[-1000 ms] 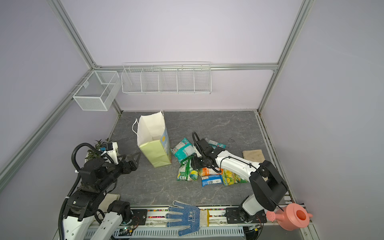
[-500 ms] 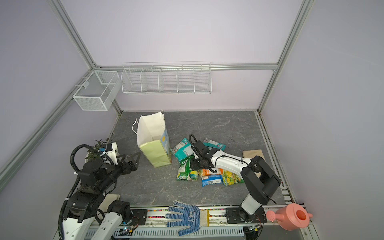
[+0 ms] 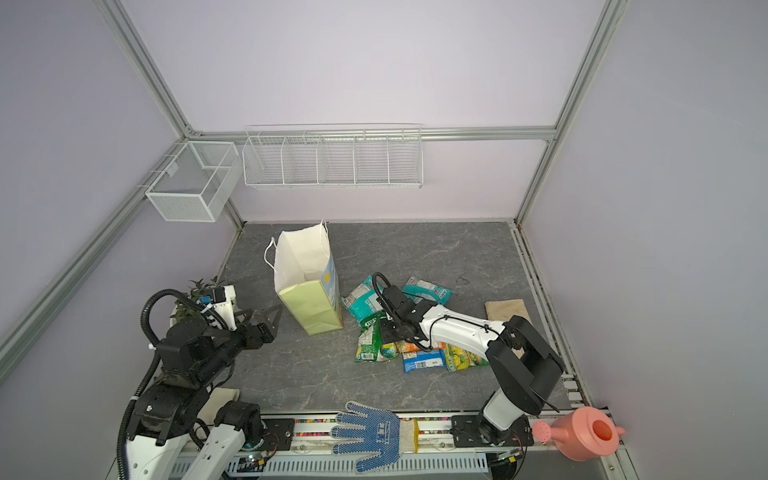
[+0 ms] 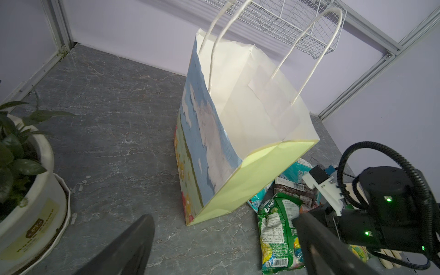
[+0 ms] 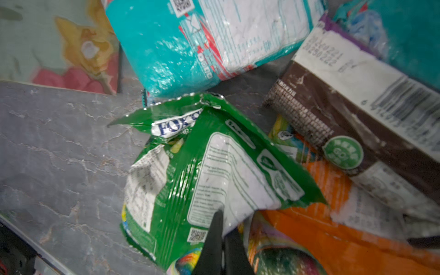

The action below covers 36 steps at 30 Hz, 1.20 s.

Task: Place the snacks into the paper bag
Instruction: 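Lift the green packet with the right gripper and carry it over the bag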

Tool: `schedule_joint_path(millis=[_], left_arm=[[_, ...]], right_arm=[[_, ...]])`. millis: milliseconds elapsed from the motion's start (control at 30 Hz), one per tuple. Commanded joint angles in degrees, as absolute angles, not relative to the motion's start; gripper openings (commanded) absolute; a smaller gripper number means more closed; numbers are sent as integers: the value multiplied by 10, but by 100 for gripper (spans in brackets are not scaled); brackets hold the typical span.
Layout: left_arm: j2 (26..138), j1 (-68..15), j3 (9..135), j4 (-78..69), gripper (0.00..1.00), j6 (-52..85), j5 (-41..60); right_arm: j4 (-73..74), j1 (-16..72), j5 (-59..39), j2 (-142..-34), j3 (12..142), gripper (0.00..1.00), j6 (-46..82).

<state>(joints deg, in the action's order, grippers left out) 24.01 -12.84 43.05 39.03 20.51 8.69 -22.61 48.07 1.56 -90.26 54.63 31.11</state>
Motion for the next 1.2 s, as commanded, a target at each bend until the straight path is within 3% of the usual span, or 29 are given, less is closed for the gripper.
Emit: schedule_joint_path(millis=[0,800,1167], left_arm=[[231,-131,424,383,93,200,96],[220,-131,420,375,93,202,105],[214,-131,419,374,93,201,108]], right_arm=[[-248,497,46,-863,547,6,315],[-338,534,145,-684,637,6,250],[-393,534,173,-686,761,6,178]])
